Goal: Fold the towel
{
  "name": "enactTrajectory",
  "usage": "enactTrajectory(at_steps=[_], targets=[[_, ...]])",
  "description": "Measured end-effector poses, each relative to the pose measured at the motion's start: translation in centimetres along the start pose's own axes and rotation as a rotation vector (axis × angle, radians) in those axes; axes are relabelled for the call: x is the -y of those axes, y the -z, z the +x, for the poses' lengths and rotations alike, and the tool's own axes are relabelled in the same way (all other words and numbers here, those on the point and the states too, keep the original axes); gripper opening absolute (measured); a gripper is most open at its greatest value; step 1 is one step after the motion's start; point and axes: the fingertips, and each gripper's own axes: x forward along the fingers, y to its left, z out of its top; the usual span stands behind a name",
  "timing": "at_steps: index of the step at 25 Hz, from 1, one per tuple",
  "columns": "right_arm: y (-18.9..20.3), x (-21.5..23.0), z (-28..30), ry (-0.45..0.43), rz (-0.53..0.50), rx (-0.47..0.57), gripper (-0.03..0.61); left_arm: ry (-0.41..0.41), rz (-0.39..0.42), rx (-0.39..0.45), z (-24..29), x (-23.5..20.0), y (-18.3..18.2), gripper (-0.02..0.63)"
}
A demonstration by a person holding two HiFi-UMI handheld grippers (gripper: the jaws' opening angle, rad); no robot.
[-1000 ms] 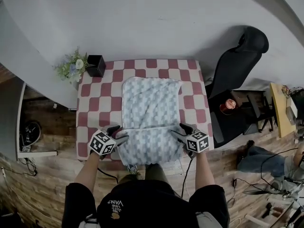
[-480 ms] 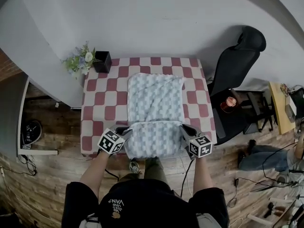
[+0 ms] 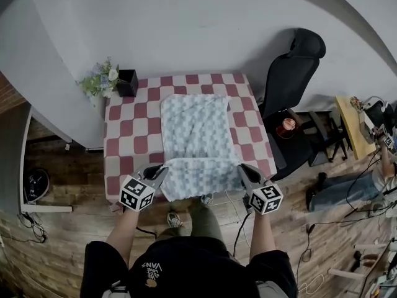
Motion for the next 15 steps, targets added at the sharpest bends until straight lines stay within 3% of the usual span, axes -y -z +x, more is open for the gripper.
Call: enactTrajectory(at_steps=[6, 15], targets=[[0.1, -1.1, -3.4, 0.000, 0.042, 0.047, 0.028, -0.020, -0.011, 0.061, -3.0, 3.2, -0.7, 0.021], [0.3, -2.3, -8.7, -0.136, 0.071, 0.101, 0.026, -0.146, 0.003, 0.128, -6.6, 8.9, -0.1, 0.021]])
